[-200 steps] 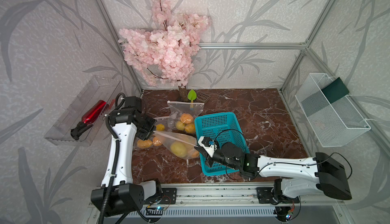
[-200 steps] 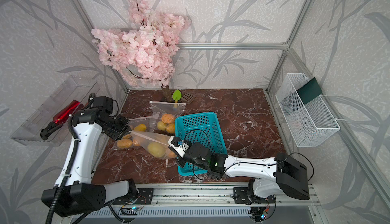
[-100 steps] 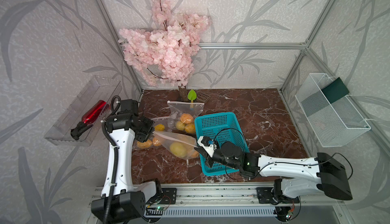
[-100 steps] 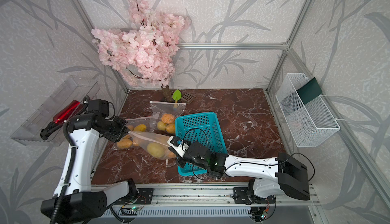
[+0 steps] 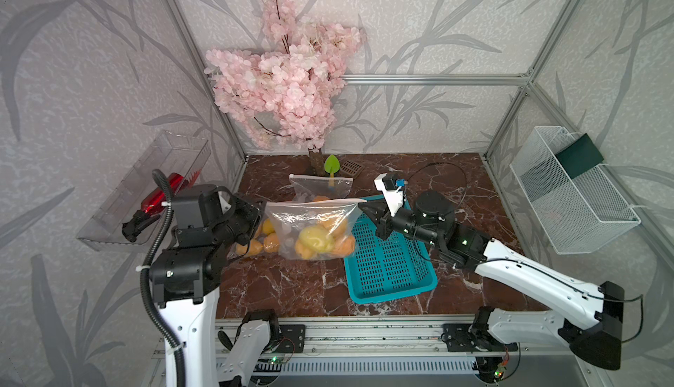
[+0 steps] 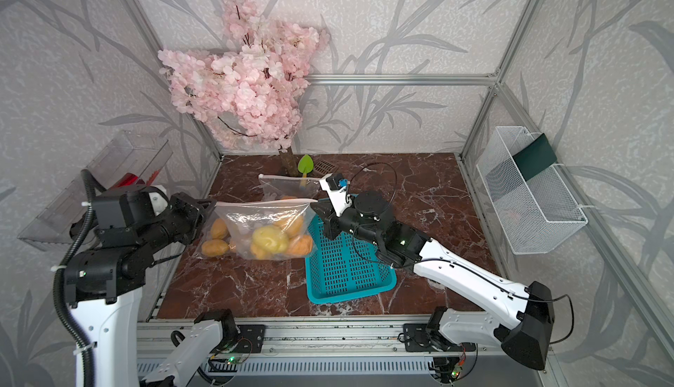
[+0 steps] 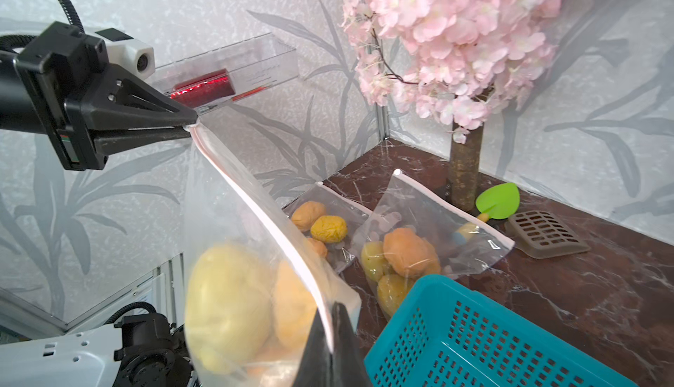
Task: Put the potatoes into a zipper bag and zip it
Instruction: Pick up the zipper food storage bag at the center of the board, then place the zipper food storage bag at the center of the board.
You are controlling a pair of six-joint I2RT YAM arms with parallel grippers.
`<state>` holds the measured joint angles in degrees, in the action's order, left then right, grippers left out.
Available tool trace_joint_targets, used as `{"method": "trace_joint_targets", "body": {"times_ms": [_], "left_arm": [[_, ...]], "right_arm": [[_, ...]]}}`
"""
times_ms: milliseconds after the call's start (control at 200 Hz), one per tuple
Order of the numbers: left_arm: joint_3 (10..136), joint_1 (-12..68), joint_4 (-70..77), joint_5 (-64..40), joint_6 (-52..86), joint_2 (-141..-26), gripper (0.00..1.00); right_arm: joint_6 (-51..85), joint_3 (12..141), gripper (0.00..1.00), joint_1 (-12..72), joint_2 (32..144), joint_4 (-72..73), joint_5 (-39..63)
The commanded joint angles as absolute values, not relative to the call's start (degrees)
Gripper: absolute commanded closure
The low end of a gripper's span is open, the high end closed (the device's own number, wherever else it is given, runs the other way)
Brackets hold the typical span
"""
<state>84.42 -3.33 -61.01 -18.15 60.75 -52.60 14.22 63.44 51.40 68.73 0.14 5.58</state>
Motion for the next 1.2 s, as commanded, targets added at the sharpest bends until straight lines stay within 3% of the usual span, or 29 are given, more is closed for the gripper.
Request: {"method": "trace_joint_targets", "body": {"times_ms": [0,155,325,530,810,1020,1195], "left_arm": [[85.7,5.0,-55.0,-8.4,64.0,-57.8,1.0],[91.0,18.4,-50.9,2.7,63.6,-68.6,1.0],[96.1,20.0,-43.8,-2.9,65.9,-82.1,1.0],[109.7,26.7,-41.4,5.4,61.0,-93.7,1.0],[132.7,28.4,-47.6,7.1,60.7,-113.7,1.0],[138.8,28.4,-46.8,5.4,61.6,-123.6,1.0],[137.5,28.4,-46.3,4.9,63.1,-126.5,1.0]], "right_arm": [[16.1,66.0,1.0,47.7,67.6,-4.4,8.3],[17.6,69.8,1.0,40.9,71.5,-6.7,11.5],[17.2,77.3,1.0,34.2,77.6,-9.9,15.1],[16.1,81.7,1.0,28.8,83.9,-6.6,19.3],[16.7,91.0,1.0,19.5,96.0,-8.7,21.9],[17.9,99.6,1.0,13.1,107.9,-11.7,26.8],[15.4,99.2,1.0,12.0,111.6,-10.6,27.2]]}}
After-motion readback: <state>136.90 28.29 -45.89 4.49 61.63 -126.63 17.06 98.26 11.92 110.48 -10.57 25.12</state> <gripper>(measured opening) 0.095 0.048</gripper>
